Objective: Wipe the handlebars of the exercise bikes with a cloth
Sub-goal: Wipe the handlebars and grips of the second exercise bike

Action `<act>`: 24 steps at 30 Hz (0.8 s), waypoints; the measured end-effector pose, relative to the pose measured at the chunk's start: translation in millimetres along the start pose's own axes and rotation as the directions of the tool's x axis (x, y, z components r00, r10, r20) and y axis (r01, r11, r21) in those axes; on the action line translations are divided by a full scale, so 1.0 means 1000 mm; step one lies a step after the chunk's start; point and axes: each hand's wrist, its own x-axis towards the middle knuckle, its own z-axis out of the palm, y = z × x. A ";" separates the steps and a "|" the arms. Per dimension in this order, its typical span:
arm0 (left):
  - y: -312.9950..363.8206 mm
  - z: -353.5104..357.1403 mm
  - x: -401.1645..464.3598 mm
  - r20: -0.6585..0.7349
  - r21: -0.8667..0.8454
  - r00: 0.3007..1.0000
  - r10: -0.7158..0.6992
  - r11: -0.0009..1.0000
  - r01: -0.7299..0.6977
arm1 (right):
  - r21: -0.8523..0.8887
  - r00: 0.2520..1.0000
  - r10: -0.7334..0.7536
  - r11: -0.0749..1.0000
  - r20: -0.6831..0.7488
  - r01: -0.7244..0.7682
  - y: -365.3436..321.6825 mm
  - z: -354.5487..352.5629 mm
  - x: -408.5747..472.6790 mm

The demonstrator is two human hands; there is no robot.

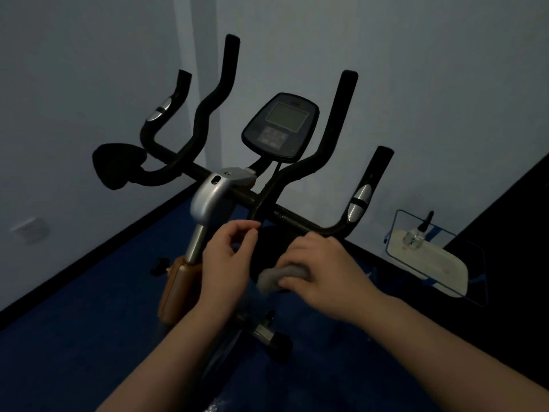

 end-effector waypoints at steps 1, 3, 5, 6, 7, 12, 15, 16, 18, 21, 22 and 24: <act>-0.001 0.006 0.001 -0.006 0.064 0.999 0.042 0.997 -0.042 | 0.135 0.998 0.055 0.990 -0.027 -0.051 0.008 -0.011 -0.001; -0.001 0.022 0.005 -0.034 0.228 0.990 0.135 0.966 -0.124 | 0.301 0.948 0.202 0.946 -0.245 -0.124 0.030 -0.030 0.000; 0.000 0.039 0.008 -0.093 0.422 0.966 0.241 0.888 -0.181 | 0.248 0.879 0.266 0.953 -0.397 -0.177 0.057 -0.041 0.006; -0.002 0.045 0.009 -0.129 0.502 0.950 0.285 0.845 -0.185 | 0.145 0.889 0.234 0.971 -0.394 -0.191 0.069 -0.041 0.009; -0.005 0.049 0.009 -0.161 0.558 0.932 0.324 0.809 -0.184 | 0.006 0.926 0.162 0.985 -0.342 -0.171 0.081 -0.040 0.010; -0.017 0.055 0.010 -0.256 0.586 0.876 0.408 0.786 -0.195 | -0.381 0.964 -0.253 0.902 -0.080 0.205 0.122 -0.037 0.011; -0.017 0.057 0.012 -0.305 0.558 0.866 0.397 0.811 -0.176 | -0.331 0.960 -0.253 0.922 -0.117 0.202 0.113 -0.027 0.032; -0.017 0.058 0.013 -0.323 0.555 0.863 0.388 0.816 -0.159 | -0.341 0.965 -0.235 0.922 -0.116 0.184 0.103 -0.020 0.045; -0.016 0.059 0.013 -0.365 0.547 0.857 0.363 0.829 -0.118 | -0.333 0.984 -0.169 0.933 -0.062 0.139 0.086 -0.013 0.074; -0.016 0.063 0.010 -0.403 0.552 0.853 0.332 0.832 -0.063 | -0.237 0.993 -0.116 0.964 0.037 0.121 0.087 -0.019 0.090; -0.017 0.064 0.008 -0.408 0.553 0.852 0.327 0.832 -0.055 | -0.215 0.991 -0.114 0.968 0.067 0.126 0.092 -0.025 0.084; -0.019 0.064 0.006 -0.423 0.546 0.845 0.328 0.836 -0.052 | -0.237 0.986 -0.126 0.960 0.107 0.148 0.102 -0.034 0.069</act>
